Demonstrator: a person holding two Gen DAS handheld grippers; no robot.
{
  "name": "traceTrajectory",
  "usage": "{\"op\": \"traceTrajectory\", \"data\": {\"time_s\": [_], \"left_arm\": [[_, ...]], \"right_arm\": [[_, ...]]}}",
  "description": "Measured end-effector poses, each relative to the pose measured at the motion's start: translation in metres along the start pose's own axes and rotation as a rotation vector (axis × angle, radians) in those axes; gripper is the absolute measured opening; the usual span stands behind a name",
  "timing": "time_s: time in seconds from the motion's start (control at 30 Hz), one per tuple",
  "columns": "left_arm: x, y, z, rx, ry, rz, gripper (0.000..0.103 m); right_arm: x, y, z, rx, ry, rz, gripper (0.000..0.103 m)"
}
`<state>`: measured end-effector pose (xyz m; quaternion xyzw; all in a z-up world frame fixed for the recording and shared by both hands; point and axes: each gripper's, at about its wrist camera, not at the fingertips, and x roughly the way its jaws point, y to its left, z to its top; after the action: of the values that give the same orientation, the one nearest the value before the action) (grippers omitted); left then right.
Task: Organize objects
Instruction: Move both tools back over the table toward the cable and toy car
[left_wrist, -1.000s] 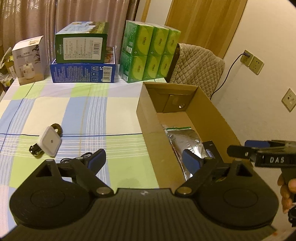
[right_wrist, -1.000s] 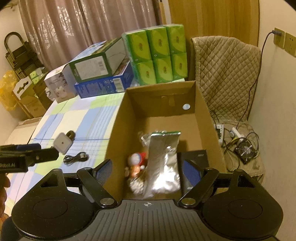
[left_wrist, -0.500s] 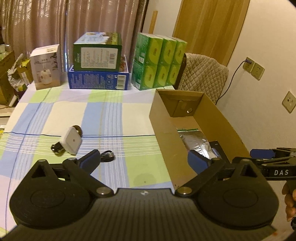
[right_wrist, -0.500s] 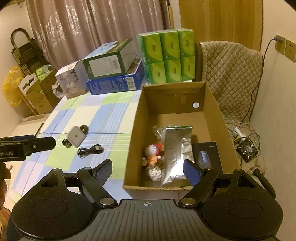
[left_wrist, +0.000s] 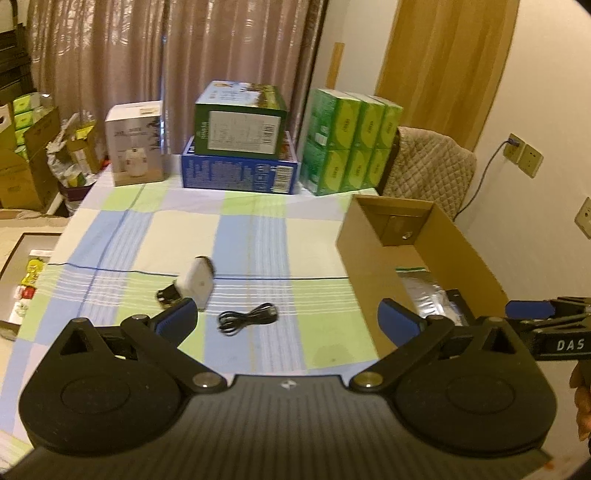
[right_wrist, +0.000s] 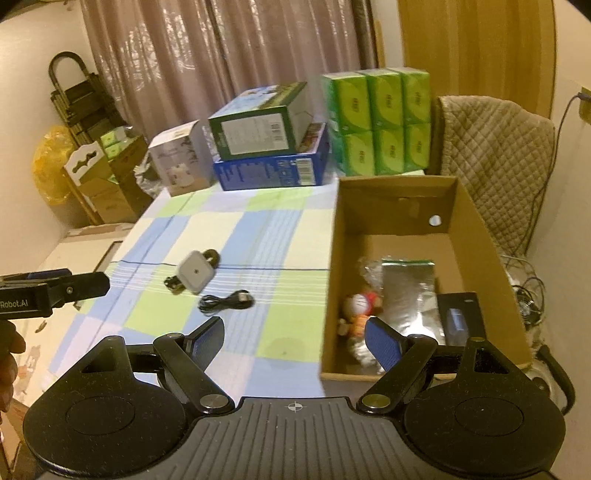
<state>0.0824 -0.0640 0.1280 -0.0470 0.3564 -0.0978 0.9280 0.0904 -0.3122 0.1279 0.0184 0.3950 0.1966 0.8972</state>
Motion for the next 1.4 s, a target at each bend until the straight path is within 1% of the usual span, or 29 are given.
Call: {"op": "traceTrajectory", "data": {"time_s": [0.27, 0.43, 0.67, 0.77, 0.93, 1.03, 1.33, 1.4], "left_arm": [[-0.018, 0.045, -0.007, -0.014, -0.007, 0.063, 0.102], [-0.022, 0.068, -0.012, -0.033, 0.001, 0.101, 0.102], [-0.019, 0.087, -0.019, -0.046, 0.021, 0.115, 0.102], [-0.016, 0.091, -0.02, -0.036, 0.031, 0.119, 0.102], [-0.004, 0.098, -0.022, -0.008, 0.059, 0.116, 0.102], [0.005, 0.102, -0.022, -0.001, 0.075, 0.099, 0.102], [0.045, 0.115, -0.02, 0.083, 0.127, 0.083, 0.101], [0.054, 0.119, -0.019, 0.105, 0.135, 0.075, 0.101]], "right_arm": [[0.012, 0.024, 0.0, -0.015, 0.001, 0.042, 0.08], [0.02, 0.04, -0.003, -0.033, 0.011, 0.073, 0.08], [0.036, 0.058, -0.006, -0.064, 0.029, 0.091, 0.08], [0.044, 0.064, -0.008, -0.086, 0.041, 0.095, 0.08], [0.061, 0.068, -0.009, -0.128, 0.068, 0.106, 0.08], [0.076, 0.07, -0.008, -0.163, 0.088, 0.121, 0.08], [0.128, 0.081, -0.004, -0.35, 0.161, 0.141, 0.08], [0.142, 0.085, -0.002, -0.391, 0.171, 0.143, 0.077]]}}
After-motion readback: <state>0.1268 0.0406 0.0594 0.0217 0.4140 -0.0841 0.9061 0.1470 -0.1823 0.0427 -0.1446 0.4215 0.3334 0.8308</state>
